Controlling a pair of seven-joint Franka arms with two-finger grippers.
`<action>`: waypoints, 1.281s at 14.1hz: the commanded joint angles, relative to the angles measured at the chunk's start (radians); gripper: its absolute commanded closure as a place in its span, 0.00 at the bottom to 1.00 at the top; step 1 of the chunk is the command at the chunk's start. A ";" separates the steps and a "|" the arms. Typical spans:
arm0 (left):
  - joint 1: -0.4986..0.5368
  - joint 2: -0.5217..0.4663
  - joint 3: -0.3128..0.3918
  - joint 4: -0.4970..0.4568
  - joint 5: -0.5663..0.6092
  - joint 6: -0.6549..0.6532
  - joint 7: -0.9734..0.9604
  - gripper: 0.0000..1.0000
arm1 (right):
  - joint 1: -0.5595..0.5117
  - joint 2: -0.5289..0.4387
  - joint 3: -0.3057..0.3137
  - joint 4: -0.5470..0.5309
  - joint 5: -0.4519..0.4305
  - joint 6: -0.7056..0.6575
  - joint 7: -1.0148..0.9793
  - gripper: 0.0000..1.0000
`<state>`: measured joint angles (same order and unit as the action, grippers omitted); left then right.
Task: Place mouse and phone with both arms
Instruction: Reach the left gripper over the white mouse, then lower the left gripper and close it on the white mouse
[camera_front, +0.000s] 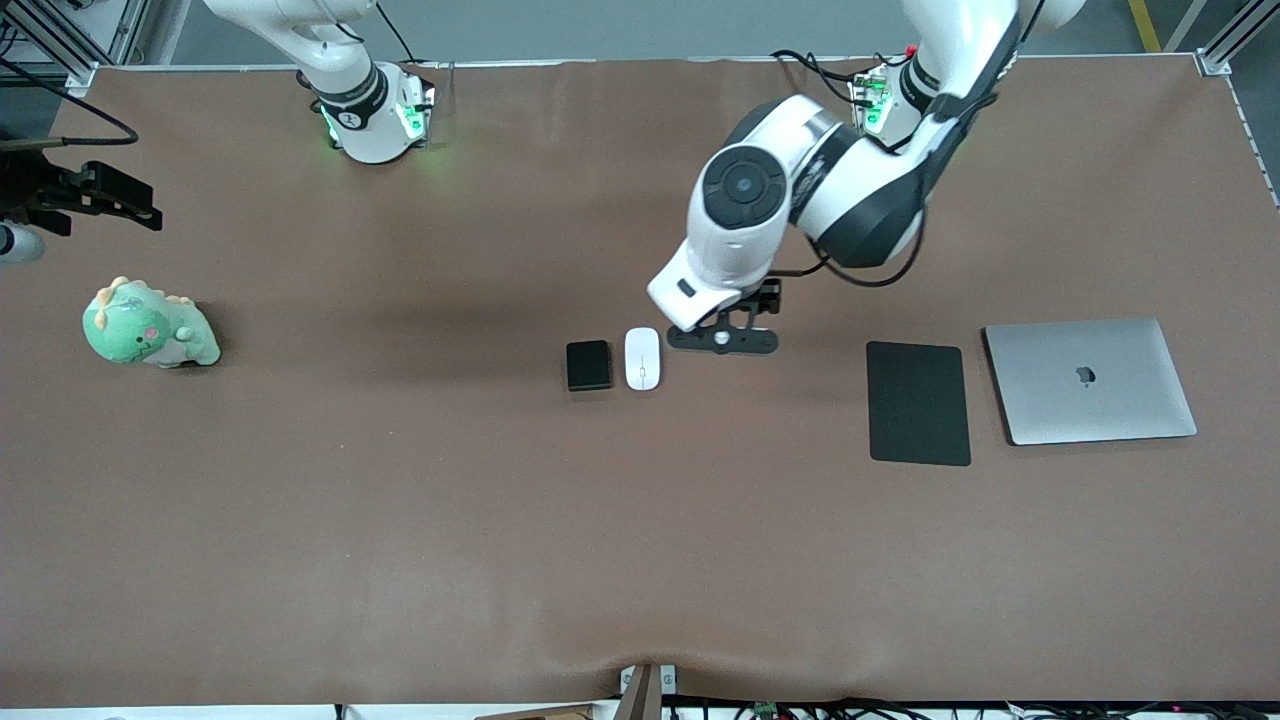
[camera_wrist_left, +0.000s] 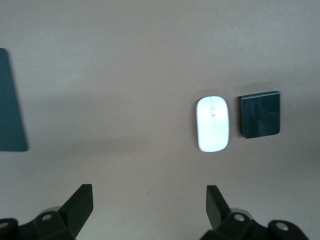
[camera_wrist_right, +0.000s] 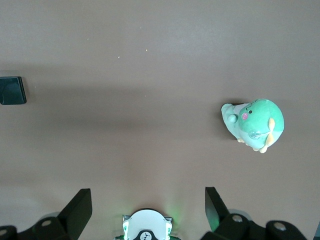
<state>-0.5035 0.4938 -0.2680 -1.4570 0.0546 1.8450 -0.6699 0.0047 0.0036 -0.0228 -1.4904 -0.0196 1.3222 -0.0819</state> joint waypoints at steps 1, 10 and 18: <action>-0.038 0.063 0.007 0.032 0.042 0.063 -0.045 0.00 | -0.020 0.004 0.012 0.012 0.020 -0.008 -0.002 0.00; -0.095 0.198 0.004 -0.002 0.096 0.263 -0.043 0.00 | -0.017 0.018 0.012 0.012 0.020 -0.009 -0.004 0.00; -0.122 0.262 0.012 -0.054 0.097 0.437 -0.143 0.00 | -0.014 0.018 0.012 0.012 0.021 -0.008 -0.004 0.00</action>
<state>-0.6026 0.7331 -0.2678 -1.5077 0.1253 2.2356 -0.7606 0.0046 0.0172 -0.0209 -1.4906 -0.0158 1.3221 -0.0819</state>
